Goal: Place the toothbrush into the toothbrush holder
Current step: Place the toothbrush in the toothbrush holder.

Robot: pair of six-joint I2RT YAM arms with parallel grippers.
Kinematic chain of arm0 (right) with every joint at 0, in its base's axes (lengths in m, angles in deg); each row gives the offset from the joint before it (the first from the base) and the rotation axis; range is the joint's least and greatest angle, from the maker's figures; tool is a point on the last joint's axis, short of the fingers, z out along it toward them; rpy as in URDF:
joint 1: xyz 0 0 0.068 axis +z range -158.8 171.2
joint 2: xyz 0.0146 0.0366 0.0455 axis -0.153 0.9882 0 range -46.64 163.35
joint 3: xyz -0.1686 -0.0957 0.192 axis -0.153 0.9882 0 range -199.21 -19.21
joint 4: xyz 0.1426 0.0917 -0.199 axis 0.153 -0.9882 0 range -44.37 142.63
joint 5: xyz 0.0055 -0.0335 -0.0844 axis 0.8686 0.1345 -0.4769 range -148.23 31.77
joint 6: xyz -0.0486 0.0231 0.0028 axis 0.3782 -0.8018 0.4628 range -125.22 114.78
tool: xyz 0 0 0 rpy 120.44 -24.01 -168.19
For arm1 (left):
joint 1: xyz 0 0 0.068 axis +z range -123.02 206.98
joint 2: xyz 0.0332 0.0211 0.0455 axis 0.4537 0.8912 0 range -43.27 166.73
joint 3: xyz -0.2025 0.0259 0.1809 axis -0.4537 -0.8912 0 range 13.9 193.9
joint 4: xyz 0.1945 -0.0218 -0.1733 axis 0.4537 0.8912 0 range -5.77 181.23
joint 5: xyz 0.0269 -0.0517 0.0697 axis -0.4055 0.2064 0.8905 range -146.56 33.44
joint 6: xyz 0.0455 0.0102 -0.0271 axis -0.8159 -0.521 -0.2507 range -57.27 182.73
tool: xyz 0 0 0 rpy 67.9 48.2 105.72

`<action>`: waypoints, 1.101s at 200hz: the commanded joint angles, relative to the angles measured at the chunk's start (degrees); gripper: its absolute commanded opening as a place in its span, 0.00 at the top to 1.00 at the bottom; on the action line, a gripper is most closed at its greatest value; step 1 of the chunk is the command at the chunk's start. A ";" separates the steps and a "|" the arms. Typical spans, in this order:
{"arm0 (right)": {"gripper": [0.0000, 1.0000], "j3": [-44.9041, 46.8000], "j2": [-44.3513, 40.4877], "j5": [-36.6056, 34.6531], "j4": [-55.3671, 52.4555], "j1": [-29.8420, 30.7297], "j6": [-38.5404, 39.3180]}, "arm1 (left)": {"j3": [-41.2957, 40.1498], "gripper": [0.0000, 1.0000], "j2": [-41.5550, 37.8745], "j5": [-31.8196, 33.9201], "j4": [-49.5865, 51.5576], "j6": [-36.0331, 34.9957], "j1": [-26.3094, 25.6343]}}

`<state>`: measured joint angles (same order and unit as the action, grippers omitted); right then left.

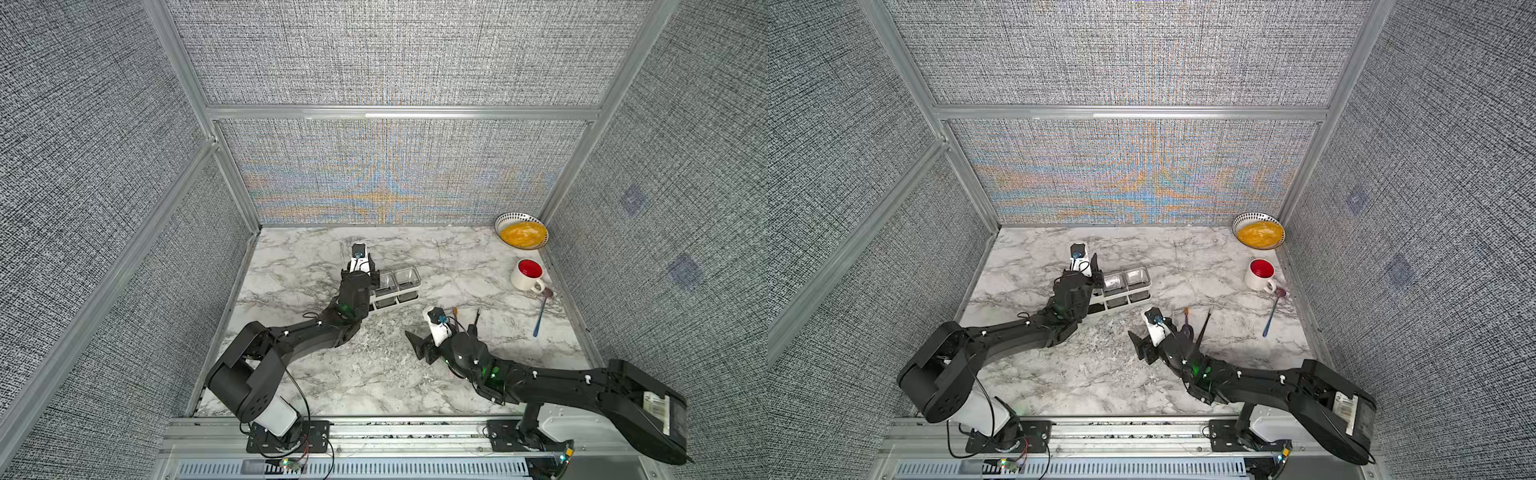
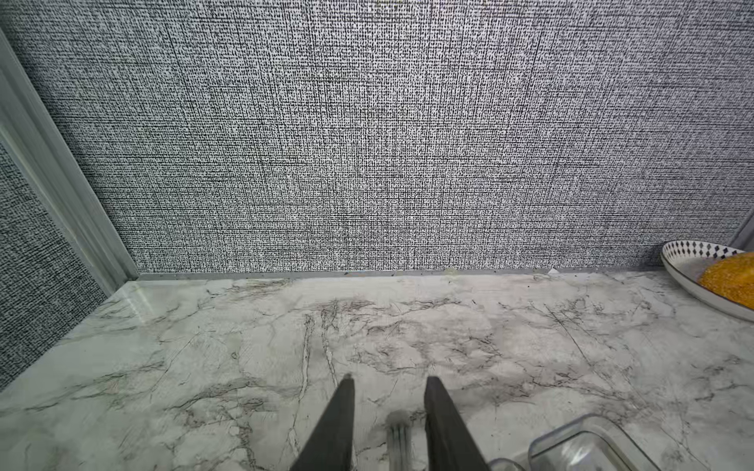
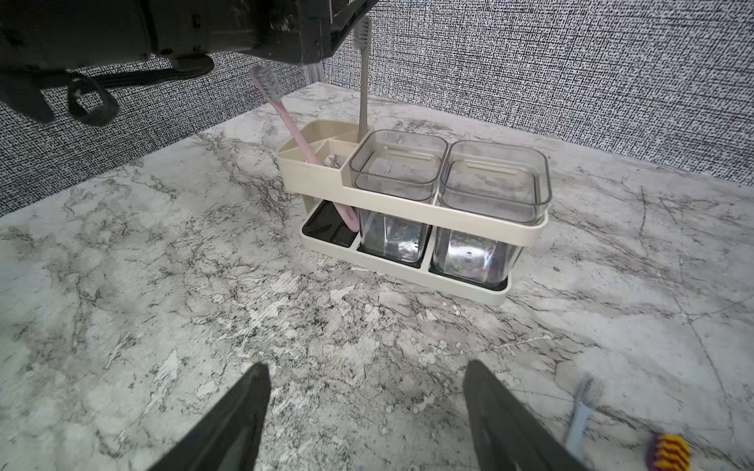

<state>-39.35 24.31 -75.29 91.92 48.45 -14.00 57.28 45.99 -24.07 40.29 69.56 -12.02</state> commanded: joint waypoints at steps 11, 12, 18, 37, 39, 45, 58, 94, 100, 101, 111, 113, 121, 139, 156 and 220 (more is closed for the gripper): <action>0.23 -0.30 -0.39 -0.05 1.07 0.03 0.24 | 0.07 0.68 -1.35 1.47 0.53 -1.20 -0.14; 0.23 -0.27 -0.43 -0.07 1.06 0.04 0.24 | 0.06 0.68 -1.40 1.45 0.53 -1.21 -0.12; 0.23 -0.25 -0.46 -0.09 0.99 -0.02 0.34 | 0.00 0.68 -1.67 1.61 0.61 -1.42 -0.15; 0.23 -0.36 -0.96 -0.34 0.63 -0.03 0.51 | 0.48 0.68 -2.84 2.41 1.94 -1.73 -0.20; 0.23 -0.41 -1.06 -0.36 0.55 -0.03 0.51 | 0.52 0.68 -2.92 2.51 2.15 -1.78 -0.20; 0.23 -0.41 -1.31 -0.56 0.39 -0.03 0.54 | 0.67 0.68 -3.35 2.71 2.65 -1.86 -0.20; 0.23 -0.48 -2.23 -0.98 -0.32 -0.01 0.67 | 1.27 0.67 -4.35 2.91 4.21 -1.79 -0.20; 0.23 -1.38 -6.12 -4.66 -5.44 -0.21 1.31 | 4.89 0.66 -7.95 4.20 14.41 0.96 -0.23; 0.23 -1.49 -6.98 -5.13 -6.39 -0.36 1.39 | 5.33 0.66 -8.81 4.45 15.79 1.51 -0.20; 0.23 -1.53 -7.20 -5.24 -6.58 -0.38 1.39 | 5.45 0.66 -8.91 4.53 16.03 1.56 -0.24; 0.23 -1.77 -8.85 -6.10 -8.31 -0.81 1.16 | 6.04 0.66 -10.22 5.30 18.47 2.59 -0.21; 0.23 -1.86 -9.18 -6.26 -8.71 -0.91 1.09 | 6.16 0.66 -10.48 5.65 18.68 2.93 -0.16; 0.22 -2.11 -10.43 -6.88 -10.41 -1.56 0.50 | 6.79 0.65 -11.52 7.26 21.02 4.79 -0.14; 0.21 -3.09 -13.03 -7.18 -15.62 -4.26 -1.49 | 7.91 0.65 -13.58 10.47 25.86 8.01 -0.03; 0.20 -4.84 -14.38 -4.96 -21.84 -8.83 -4.15 | 10.66 0.65 -14.98 9.37 32.85 9.77 0.54; 0.20 -12.44 -9.24 4.65 -39.94 -20.67 -10.31 | 18.99 0.65 -13.72 -2.23 54.45 19.35 6.61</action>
<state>-50.38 12.73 -75.20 60.71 28.72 -21.21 76.62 32.76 -20.86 86.04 84.07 -7.32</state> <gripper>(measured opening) 0.802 0.353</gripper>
